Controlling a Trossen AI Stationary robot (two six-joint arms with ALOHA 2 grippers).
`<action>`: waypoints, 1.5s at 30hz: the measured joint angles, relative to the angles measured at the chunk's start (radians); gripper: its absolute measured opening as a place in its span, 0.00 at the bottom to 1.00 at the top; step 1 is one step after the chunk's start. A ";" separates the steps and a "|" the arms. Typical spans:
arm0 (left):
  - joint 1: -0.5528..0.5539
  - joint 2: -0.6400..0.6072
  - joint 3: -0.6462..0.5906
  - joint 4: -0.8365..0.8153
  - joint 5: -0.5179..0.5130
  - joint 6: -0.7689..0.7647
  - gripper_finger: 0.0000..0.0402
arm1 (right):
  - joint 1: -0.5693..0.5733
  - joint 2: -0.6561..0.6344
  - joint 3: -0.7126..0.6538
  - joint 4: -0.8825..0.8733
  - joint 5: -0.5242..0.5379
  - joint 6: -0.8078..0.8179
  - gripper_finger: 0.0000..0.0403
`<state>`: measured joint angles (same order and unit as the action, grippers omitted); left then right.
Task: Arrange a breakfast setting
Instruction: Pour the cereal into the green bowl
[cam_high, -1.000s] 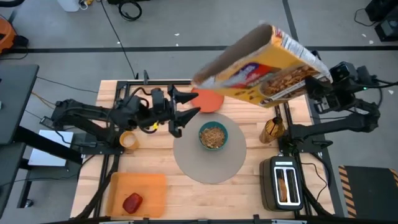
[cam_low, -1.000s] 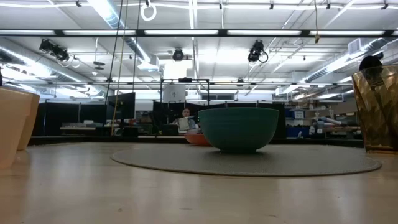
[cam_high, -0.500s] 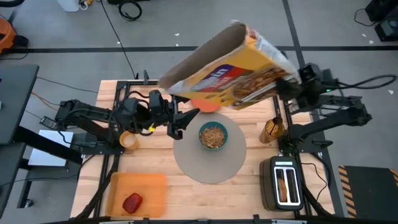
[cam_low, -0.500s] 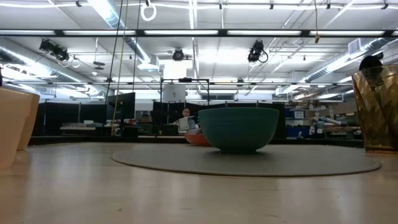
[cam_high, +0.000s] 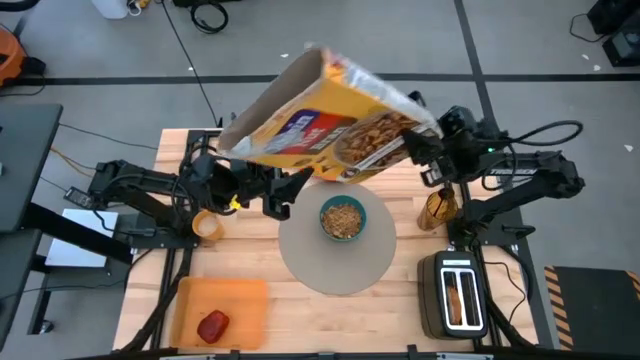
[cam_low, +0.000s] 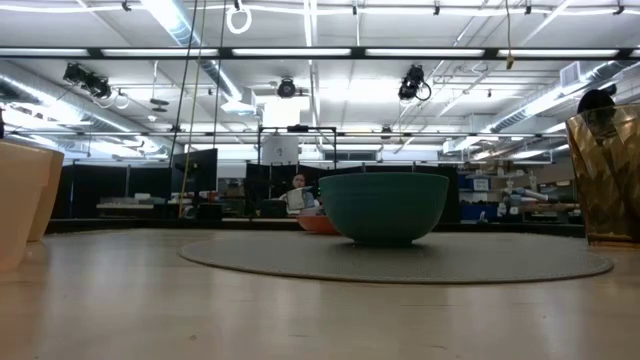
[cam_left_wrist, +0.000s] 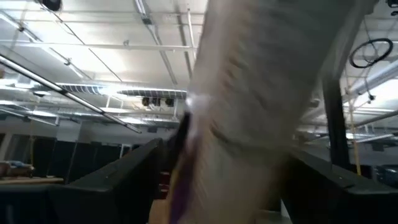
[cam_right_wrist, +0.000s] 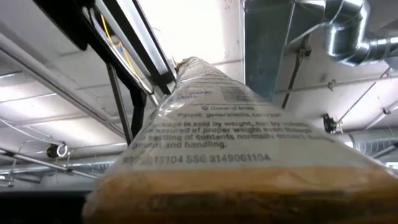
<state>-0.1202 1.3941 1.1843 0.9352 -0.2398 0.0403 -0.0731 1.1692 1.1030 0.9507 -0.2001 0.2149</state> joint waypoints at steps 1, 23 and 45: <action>0.006 0.000 0.000 0.011 0.000 -0.002 0.73 | 0.000 0.008 0.000 0.000 0.000 -0.002 0.38; 0.144 -0.086 0.000 -0.012 0.060 -0.019 0.04 | -0.103 -0.018 0.000 -0.154 -0.022 -0.042 0.73; 0.231 -0.419 -0.082 -1.191 -0.754 -0.152 0.02 | -0.379 -0.319 0.000 -0.651 -0.006 -0.192 0.95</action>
<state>0.1108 0.9756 1.1021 -0.2558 -0.9936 -0.1121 -0.4522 0.8505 1.1034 0.3000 -0.2066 0.0227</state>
